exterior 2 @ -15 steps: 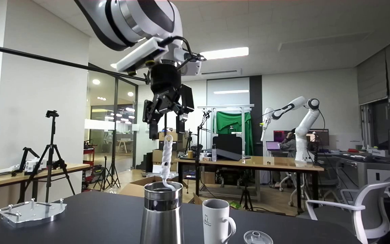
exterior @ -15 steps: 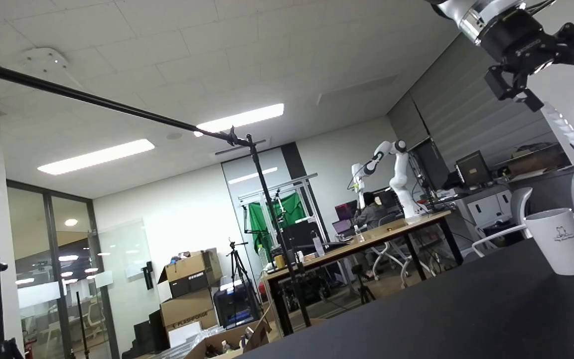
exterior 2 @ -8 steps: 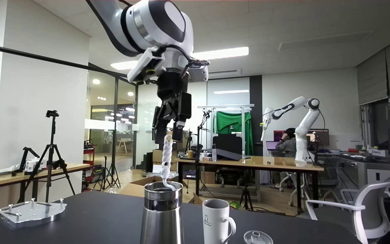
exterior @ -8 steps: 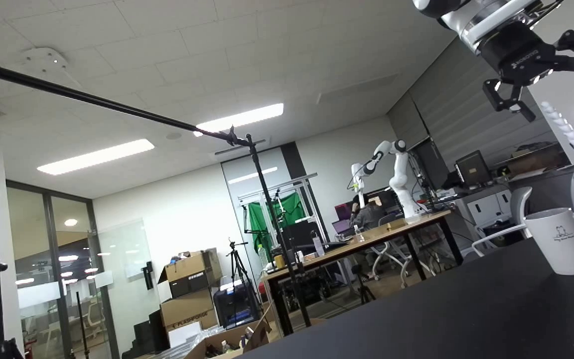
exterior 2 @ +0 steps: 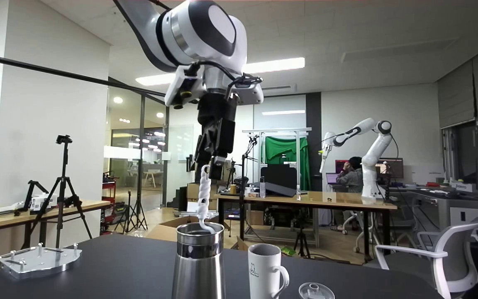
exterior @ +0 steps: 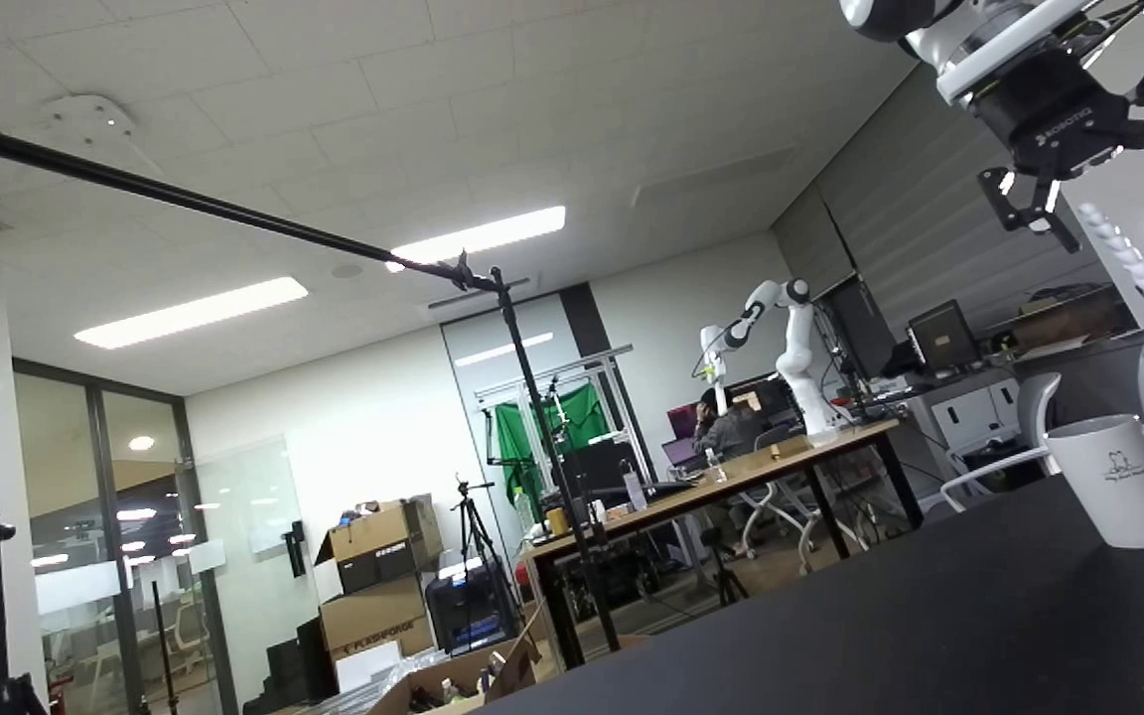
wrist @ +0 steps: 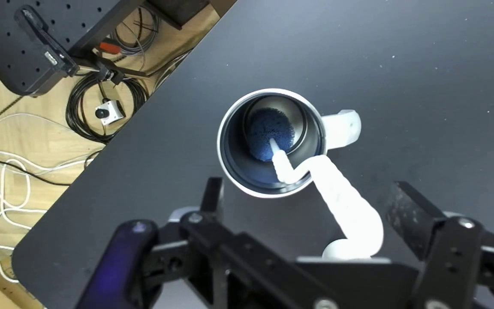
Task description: Move the brush inside the silver flask up and down
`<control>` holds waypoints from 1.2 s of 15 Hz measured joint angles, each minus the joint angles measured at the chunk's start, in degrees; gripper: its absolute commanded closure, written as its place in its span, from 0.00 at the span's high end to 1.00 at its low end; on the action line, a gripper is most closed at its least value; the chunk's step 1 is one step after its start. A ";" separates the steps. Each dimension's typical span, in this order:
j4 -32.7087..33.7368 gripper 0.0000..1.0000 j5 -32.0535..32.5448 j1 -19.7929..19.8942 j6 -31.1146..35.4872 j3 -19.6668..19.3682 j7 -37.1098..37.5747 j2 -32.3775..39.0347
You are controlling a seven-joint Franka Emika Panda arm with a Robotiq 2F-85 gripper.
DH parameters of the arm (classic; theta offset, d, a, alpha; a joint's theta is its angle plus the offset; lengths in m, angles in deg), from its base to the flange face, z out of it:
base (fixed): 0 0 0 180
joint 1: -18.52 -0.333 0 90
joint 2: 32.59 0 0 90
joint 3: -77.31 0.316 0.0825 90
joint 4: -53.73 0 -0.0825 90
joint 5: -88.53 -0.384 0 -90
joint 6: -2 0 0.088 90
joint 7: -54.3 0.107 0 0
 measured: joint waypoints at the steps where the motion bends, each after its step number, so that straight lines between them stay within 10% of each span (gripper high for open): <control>1: -0.05 0.60 0.00 0.02 0.15 -0.10 0.25 0.16; 11: -3.66 0.00 0.42 0.00 2.75 -0.14 0.76 0.19; 13: -4.82 0.00 0.47 0.00 3.35 -0.17 0.63 -0.26; 14: -5.45 0.26 0.50 0.01 3.40 -0.19 0.49 -0.54; 18: -7.25 0.46 0.51 0.05 3.38 -0.30 -0.77 -1.65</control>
